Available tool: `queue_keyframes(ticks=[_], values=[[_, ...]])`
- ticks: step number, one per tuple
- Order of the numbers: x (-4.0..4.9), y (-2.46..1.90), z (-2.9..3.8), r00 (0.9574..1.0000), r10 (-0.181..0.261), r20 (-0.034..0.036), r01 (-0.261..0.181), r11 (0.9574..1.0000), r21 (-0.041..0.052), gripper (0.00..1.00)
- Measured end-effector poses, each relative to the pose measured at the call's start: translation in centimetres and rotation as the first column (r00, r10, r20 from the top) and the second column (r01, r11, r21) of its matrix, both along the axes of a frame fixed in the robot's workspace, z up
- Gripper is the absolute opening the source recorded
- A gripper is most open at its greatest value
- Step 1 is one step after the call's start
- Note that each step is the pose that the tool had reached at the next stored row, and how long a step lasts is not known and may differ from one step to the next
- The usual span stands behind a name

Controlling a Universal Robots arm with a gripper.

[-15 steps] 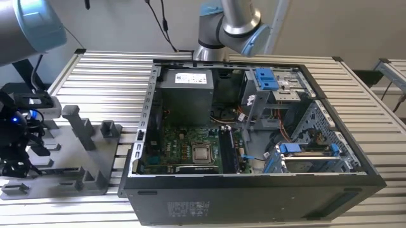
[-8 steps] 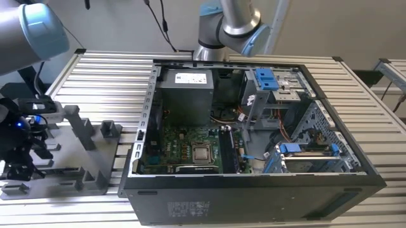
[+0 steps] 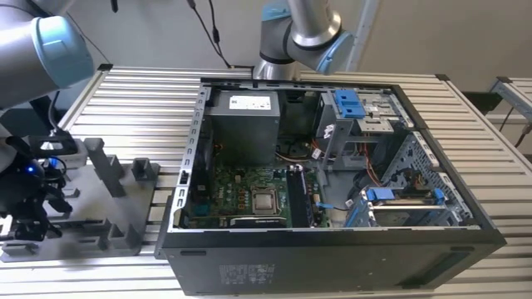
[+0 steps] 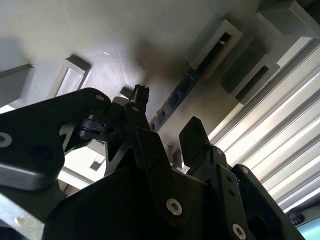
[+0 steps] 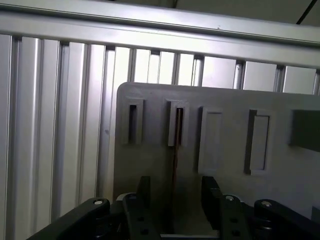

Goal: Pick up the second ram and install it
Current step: 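Pick up the second ram and move it above second insertion slot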

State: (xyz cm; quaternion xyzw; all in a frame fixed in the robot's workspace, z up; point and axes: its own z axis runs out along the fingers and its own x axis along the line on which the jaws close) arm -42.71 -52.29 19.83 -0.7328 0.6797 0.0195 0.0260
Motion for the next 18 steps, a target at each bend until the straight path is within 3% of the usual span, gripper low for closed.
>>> queue_keyframes(ticks=[3, 18], values=[[-0.01, 0.00, -0.35, 1.0000, 0.000, 0.0001, 0.000, 1.0000, -0.0011, 0.54], [-0.02, 0.02, -0.38, 1.0000, 0.000, 0.0009, 0.000, 1.0000, -0.0028, 0.54]])
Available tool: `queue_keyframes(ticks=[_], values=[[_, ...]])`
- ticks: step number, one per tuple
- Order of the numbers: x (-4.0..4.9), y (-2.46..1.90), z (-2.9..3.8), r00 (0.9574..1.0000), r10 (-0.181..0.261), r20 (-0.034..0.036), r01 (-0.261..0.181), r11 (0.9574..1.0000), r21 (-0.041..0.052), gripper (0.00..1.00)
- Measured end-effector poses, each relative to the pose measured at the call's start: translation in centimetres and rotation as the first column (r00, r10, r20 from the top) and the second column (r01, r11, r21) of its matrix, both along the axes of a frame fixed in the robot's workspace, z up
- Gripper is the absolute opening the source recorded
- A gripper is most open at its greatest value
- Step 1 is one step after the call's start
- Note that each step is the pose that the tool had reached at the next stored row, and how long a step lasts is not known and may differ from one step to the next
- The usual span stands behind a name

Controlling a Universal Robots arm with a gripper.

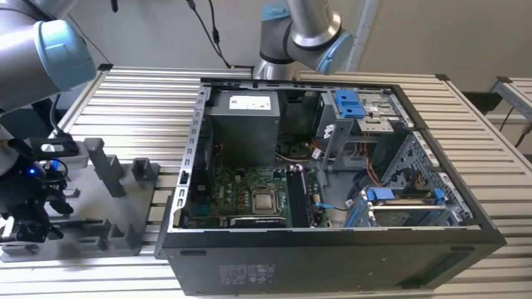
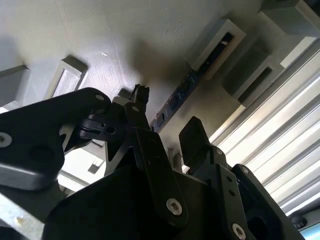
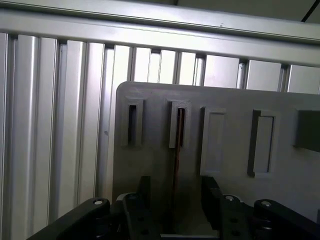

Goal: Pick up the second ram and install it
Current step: 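Pick up the second ram and move it above second insertion slot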

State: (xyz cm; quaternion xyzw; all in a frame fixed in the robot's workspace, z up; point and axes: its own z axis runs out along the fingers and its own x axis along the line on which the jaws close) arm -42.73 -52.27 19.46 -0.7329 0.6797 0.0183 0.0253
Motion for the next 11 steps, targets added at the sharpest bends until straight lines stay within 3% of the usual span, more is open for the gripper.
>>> queue_keyframes(ticks=[11], values=[[-0.32, 0.00, -0.17, 1.0000, 0.000, 0.0010, 0.000, 1.0000, -0.0001, 0.54]])
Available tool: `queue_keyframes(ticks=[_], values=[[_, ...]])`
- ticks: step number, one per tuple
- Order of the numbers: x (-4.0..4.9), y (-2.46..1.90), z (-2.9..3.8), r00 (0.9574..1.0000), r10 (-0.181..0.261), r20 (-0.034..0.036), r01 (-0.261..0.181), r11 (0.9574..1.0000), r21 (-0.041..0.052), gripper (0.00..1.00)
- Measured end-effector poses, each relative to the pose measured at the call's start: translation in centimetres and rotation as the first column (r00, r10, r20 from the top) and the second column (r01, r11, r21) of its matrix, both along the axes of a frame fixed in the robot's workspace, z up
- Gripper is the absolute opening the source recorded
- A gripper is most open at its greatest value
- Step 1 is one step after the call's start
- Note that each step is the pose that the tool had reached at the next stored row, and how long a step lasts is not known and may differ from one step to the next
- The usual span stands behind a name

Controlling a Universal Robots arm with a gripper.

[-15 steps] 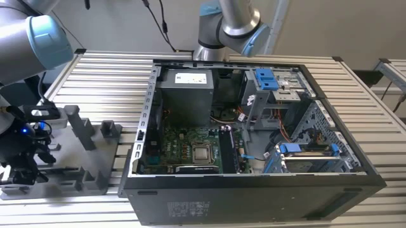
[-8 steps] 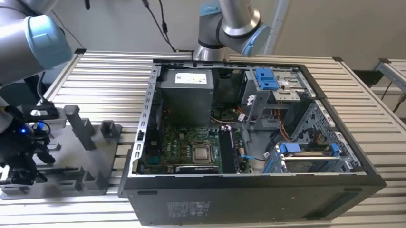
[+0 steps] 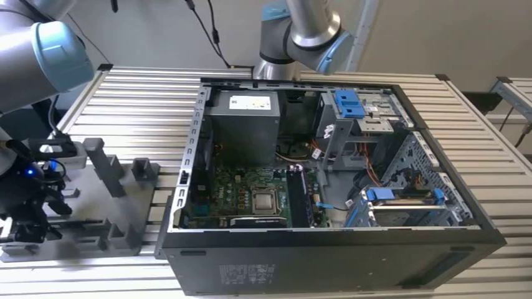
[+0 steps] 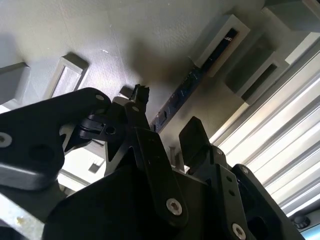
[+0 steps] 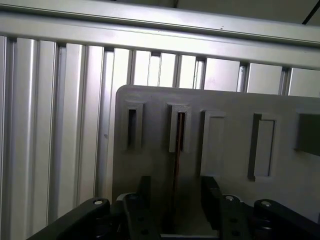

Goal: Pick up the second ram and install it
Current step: 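Pick up the second ram and move it above second insertion slot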

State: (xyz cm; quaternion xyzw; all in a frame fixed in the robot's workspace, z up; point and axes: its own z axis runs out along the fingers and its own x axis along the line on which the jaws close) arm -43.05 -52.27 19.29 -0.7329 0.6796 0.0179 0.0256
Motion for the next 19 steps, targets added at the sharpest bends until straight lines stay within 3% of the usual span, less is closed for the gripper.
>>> queue_keyframes(ticks=[6, 11, 12, 18, 19], values=[[0.00, 0.00, -0.04, 1.0000, 0.000, 0.0001, 0.000, 1.0000, 0.0001, 0.33], [0.00, 0.00, -0.06, 1.0000, 0.000, 0.0001, 0.000, 1.0000, 0.0000, 0.30], [0.00, 0.00, -0.07, 1.0000, 0.000, 0.0001, 0.000, 1.0000, 0.0001, 0.23], [0.00, 0.00, -0.10, 1.0000, 0.000, 0.0001, 0.000, 1.0000, 0.0001, 0.21], [0.00, 0.00, -0.10, 1.0000, 0.000, 0.0000, 0.000, 1.0000, 0.0001, 0.14]])
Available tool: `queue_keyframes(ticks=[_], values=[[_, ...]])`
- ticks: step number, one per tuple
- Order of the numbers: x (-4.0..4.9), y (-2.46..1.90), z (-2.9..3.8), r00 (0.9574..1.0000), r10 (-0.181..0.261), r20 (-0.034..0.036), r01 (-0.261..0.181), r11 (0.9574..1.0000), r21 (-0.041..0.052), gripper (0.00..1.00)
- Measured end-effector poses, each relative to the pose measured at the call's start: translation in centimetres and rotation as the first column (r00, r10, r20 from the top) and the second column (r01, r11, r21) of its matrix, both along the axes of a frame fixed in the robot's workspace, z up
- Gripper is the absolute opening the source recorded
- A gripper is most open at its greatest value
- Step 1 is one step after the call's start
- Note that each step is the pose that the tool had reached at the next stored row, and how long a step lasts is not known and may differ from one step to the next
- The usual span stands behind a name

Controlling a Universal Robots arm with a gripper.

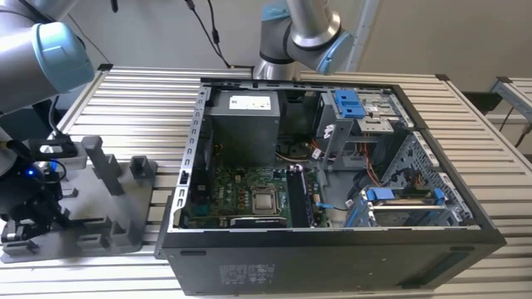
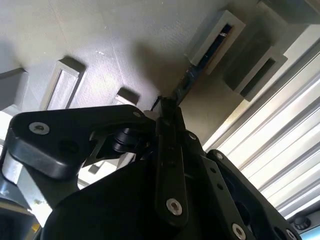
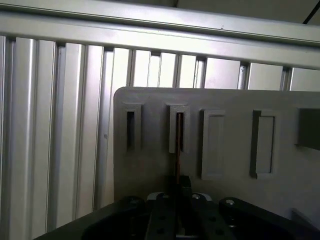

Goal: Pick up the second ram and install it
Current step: 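Pick up the second ram and move it above second insertion slot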

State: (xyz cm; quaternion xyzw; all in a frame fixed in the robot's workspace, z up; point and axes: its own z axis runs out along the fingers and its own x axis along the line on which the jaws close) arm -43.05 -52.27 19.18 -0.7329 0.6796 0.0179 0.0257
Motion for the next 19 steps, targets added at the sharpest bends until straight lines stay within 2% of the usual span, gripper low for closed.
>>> queue_keyframes(ticks=[19], values=[[0.00, 0.00, -0.10, 1.0000, 0.000, 0.0000, 0.000, 1.0000, 0.0000, 0.14]])
